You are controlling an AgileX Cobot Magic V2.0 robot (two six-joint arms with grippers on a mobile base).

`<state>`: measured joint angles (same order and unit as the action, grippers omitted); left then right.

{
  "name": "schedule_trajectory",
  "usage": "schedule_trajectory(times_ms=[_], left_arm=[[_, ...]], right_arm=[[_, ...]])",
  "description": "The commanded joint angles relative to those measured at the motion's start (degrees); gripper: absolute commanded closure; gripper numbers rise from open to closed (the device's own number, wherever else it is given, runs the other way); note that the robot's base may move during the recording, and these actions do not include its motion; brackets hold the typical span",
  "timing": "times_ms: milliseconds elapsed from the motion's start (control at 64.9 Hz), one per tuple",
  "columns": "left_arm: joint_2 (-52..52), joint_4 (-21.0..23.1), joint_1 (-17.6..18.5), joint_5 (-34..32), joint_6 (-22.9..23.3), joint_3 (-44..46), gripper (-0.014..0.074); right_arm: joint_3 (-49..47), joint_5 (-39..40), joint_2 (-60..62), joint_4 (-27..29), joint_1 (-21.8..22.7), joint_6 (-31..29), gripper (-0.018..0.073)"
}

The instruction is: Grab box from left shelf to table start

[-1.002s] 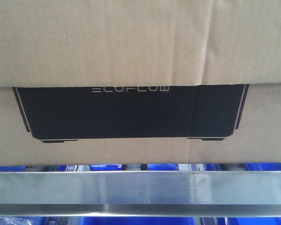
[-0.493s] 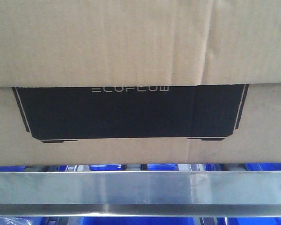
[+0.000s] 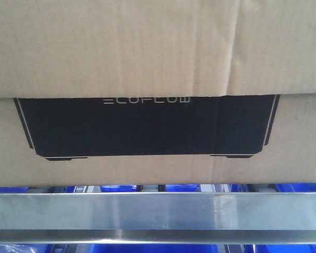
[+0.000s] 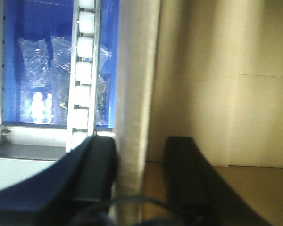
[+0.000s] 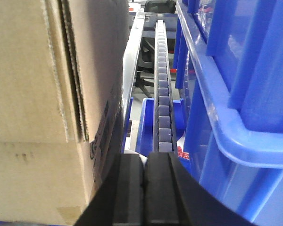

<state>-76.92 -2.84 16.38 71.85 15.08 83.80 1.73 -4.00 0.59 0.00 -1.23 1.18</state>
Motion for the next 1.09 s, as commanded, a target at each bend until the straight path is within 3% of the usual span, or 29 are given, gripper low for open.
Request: schedule_trajectory(times_ms=[0,385,539,1079], left_arm=[[1.5,-0.1,0.0,2.8,0.1,1.5,0.0496],[1.5,-0.1,0.0,3.0,0.1,1.5,0.0604],[1.5,-0.1,0.0,3.0,0.1,1.5,0.0702],[1.5,0.1,0.0,3.0,0.1,1.5,0.0699]], right_arm=[[-1.1,5.0,0.8,-0.3,0.2,-0.3,0.051],[-1.1,5.0,0.8,-0.3,0.2,-0.3,0.051],[-1.1,5.0,0.8,-0.3,0.2,-0.3,0.051],[-1.1,5.0,0.8,-0.3,0.2,-0.3,0.051]])
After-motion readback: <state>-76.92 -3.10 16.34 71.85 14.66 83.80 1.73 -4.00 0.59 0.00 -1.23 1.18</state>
